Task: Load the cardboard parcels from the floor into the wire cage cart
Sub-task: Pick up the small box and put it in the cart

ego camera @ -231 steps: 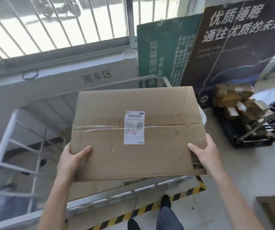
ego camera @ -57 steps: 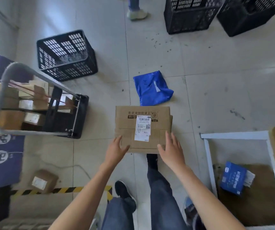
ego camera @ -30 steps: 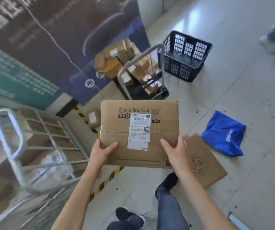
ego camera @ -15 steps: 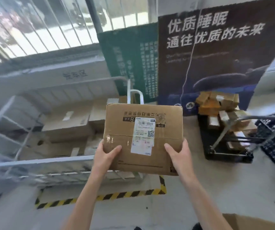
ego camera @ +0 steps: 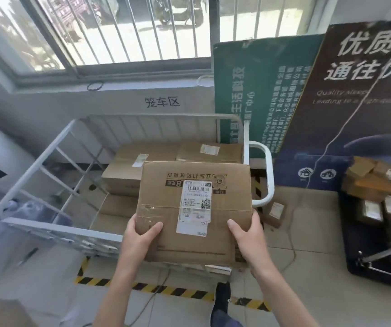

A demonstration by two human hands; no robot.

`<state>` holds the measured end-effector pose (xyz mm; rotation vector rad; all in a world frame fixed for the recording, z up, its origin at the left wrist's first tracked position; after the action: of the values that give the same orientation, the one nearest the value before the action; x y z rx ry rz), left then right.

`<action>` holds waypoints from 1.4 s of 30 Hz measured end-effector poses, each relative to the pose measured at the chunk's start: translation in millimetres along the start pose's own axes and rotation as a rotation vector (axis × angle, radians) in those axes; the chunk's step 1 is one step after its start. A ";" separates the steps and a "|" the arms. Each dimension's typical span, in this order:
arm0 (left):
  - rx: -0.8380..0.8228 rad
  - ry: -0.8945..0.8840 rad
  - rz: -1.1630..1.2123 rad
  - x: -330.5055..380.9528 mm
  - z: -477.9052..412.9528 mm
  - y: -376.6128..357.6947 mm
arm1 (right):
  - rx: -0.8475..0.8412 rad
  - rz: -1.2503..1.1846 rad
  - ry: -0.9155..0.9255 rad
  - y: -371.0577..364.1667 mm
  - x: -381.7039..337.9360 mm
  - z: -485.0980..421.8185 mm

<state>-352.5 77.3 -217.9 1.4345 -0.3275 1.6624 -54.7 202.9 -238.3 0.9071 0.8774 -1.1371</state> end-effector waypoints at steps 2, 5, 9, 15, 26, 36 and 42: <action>-0.005 0.010 -0.014 1.8 -40.4 -0.2 | 0.003 0.030 -0.007 -21.7 -2.3 -36.1; -0.016 0.045 -0.036 -2.5 -102.1 -5.7 | -0.007 0.054 -0.065 -54.5 3.9 -92.0; -0.048 0.145 -0.074 -30.2 -175.5 -16.9 | -0.015 0.066 -0.171 -96.4 26.1 -152.0; -0.101 0.323 -0.111 -108.0 -257.7 -38.6 | 0.020 0.109 -0.386 -146.4 93.4 -209.1; -0.261 0.424 -0.240 -255.3 -415.6 -79.4 | 0.062 0.119 -0.602 -236.7 223.1 -321.2; -0.479 0.457 -0.358 -333.2 -437.0 -116.9 | 0.107 0.163 -0.670 -228.3 289.7 -345.8; -0.577 0.361 -0.437 -325.3 -438.6 -126.7 | 0.190 0.134 -0.695 -216.8 304.9 -342.9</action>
<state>-567.9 308.6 -680.9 0.6971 -0.2387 1.2880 -244.4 373.0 -677.2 0.6356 0.1418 -1.3108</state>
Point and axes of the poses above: each hand's wrist, its own z-axis away from the middle knuckle, its own y-axis out of the back of the hand, x = y × z, the point moved 9 cm from there along -z, towards the middle knuckle, and after that the axes turned 2 degrees about x, right-handed, at the moved point
